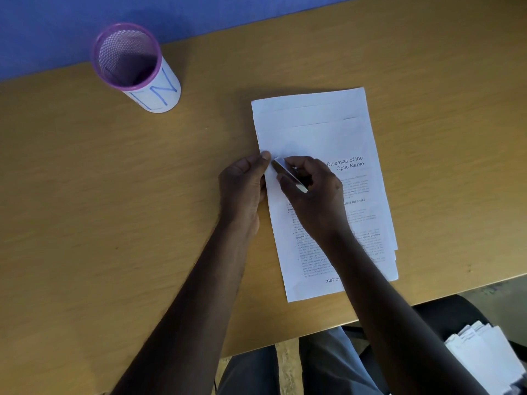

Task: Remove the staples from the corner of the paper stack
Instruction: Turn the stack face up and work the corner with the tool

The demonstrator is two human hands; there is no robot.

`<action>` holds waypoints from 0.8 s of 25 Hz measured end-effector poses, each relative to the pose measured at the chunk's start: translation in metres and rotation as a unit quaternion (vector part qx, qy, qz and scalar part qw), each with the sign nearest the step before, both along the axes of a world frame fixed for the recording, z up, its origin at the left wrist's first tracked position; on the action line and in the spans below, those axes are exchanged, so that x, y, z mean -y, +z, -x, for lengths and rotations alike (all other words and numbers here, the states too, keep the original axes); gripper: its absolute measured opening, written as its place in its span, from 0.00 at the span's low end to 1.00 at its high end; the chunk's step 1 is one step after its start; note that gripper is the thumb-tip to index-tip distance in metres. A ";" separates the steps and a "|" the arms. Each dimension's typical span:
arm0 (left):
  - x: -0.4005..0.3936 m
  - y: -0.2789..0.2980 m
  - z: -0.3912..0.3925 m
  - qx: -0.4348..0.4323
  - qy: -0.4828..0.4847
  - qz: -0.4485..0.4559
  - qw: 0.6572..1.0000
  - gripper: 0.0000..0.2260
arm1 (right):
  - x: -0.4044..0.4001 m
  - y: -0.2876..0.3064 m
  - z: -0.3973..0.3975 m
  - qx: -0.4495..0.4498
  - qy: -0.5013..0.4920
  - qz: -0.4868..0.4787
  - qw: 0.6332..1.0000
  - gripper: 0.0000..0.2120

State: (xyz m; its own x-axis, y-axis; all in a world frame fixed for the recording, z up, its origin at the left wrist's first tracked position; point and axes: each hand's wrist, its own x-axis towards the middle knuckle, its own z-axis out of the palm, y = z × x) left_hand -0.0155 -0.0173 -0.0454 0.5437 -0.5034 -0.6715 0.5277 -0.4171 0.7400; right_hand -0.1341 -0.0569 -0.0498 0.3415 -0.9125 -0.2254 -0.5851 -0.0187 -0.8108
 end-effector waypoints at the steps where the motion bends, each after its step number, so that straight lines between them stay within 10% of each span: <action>1: 0.000 0.000 0.000 0.002 0.002 0.001 1.000 0.07 | 0.001 0.001 -0.002 0.001 -0.005 -0.001 1.000 0.11; 20: 0.003 -0.007 0.007 0.099 0.006 -0.013 0.995 0.06 | -0.004 0.004 -0.023 -0.056 -0.068 -0.003 0.996 0.13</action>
